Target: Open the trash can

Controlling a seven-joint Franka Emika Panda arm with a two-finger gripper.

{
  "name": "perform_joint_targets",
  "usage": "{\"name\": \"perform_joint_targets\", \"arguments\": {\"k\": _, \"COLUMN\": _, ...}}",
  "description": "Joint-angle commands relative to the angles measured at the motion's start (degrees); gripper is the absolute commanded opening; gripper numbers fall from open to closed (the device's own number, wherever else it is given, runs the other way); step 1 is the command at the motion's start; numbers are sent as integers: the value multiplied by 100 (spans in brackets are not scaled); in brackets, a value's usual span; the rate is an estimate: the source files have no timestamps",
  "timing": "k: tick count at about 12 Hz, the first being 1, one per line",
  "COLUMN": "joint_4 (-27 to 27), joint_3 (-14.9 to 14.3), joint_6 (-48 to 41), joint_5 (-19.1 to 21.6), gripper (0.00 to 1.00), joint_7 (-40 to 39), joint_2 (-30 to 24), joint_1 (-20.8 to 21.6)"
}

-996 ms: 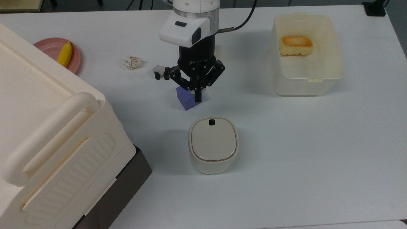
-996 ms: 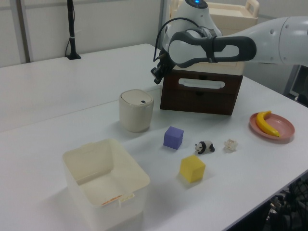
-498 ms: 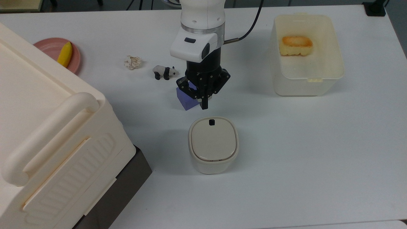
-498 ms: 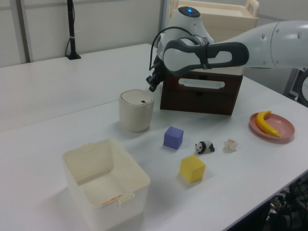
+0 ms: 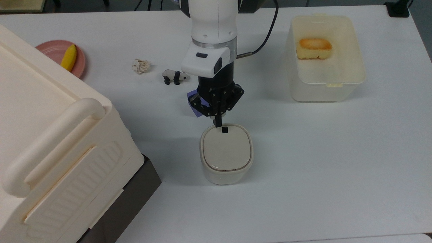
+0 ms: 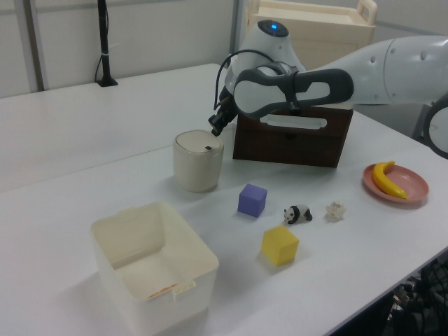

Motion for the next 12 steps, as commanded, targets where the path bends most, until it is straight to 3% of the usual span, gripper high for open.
{"name": "perform_joint_targets", "arguments": {"k": 1, "joint_4": 45, "joint_3": 20, "joint_6": 124, "joint_5": 201, "gripper": 0, "joint_7": -463, "joint_2": 67, "joint_1": -22}}
{"name": "perform_joint_targets", "arguments": {"k": 12, "joint_4": 10, "joint_3": 222, "joint_6": 124, "joint_5": 210, "gripper": 0, "joint_7": -659, "joint_2": 243, "joint_1": -127}}
